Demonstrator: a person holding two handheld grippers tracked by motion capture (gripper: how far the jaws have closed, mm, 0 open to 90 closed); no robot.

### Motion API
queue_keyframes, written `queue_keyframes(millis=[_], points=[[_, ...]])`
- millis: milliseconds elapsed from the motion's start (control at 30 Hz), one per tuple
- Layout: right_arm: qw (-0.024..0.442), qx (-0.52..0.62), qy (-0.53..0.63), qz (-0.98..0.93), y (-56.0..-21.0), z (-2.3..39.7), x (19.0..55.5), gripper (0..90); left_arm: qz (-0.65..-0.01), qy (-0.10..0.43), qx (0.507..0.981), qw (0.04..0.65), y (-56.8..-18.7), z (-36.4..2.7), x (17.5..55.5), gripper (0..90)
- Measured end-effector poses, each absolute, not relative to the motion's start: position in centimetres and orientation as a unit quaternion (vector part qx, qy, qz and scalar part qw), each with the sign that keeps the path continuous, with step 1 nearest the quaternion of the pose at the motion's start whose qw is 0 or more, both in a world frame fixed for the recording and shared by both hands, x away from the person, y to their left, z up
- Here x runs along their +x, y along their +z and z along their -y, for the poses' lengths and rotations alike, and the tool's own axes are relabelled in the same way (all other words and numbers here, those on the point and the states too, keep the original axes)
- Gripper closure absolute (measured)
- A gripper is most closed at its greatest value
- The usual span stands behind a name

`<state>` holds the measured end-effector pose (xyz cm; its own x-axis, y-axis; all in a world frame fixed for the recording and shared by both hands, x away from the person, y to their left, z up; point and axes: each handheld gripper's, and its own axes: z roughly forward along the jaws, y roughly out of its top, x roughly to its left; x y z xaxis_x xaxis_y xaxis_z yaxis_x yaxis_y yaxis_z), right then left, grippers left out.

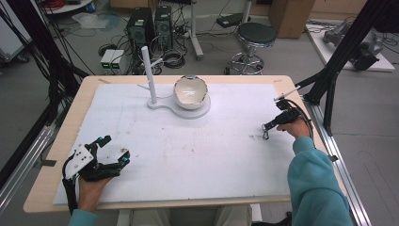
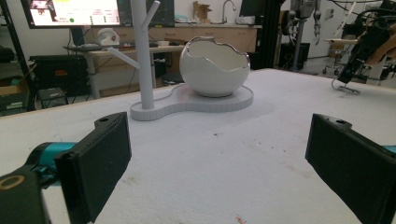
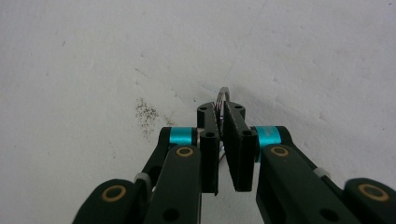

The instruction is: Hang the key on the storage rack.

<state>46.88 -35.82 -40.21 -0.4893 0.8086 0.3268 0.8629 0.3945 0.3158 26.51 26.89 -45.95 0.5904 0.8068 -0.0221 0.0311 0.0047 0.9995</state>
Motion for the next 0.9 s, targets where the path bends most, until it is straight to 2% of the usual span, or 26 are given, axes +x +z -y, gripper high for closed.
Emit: queue_keyframes(millis=[600,900], points=[[0.042,-0.492,-0.216,0.843,-40.1,35.3,46.9,88.9,-0.332,0.308,0.633,0.627,-46.0,-26.9,26.5,7.4],[0.029,-0.463,-0.263,0.846,-38.9,34.8,46.5,89.1,-0.338,0.299,0.632,0.63,-45.9,-27.0,26.7,7.4]])
